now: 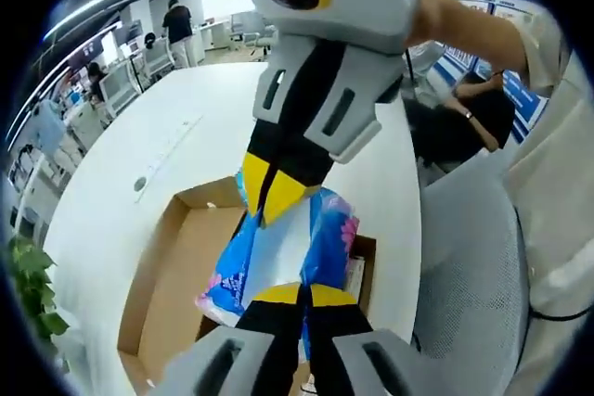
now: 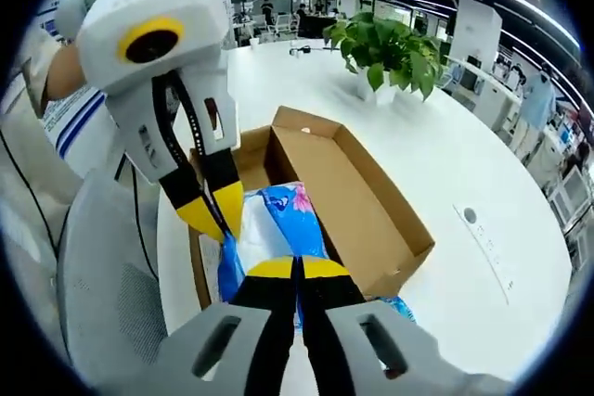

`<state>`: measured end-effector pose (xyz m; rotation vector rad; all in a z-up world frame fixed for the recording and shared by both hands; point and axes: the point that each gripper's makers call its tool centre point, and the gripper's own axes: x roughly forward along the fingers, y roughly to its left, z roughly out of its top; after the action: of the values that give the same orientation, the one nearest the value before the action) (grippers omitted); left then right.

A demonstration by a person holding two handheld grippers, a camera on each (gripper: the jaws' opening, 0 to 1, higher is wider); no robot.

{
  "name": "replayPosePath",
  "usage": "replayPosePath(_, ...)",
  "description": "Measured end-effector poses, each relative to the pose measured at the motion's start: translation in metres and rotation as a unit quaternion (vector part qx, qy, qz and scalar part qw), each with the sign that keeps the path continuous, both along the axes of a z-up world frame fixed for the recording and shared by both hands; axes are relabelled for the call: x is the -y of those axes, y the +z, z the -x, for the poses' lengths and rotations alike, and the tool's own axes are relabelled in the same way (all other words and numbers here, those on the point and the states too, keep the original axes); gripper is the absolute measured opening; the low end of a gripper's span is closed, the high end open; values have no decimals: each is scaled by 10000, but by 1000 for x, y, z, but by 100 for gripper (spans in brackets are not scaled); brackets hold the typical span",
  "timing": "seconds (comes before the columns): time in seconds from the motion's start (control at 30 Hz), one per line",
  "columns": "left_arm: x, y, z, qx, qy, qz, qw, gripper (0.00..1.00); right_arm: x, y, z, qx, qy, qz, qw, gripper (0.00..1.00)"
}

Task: Operate the shoe box by opening the lid, removing the specified soft item, and placing it in the target area until the item is outside and the box remains undamaged.

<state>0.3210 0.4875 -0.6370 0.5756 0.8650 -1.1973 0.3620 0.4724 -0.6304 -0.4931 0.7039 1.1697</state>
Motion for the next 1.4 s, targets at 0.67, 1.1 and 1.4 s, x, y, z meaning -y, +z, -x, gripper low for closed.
replayPosePath(0.67,67,15,0,-9,-362,195,9992,0,67,13,7,-20,-29,207,9998,0)
replayPosePath(1.1,116,21,2,-67,-566,345,9978,0,116,19,7,-31,-240,314,9992,0)
replayPosePath(1.4,141,24,1,-83,-720,405,9965,0,143,19,5,-24,-316,372,9988,0)
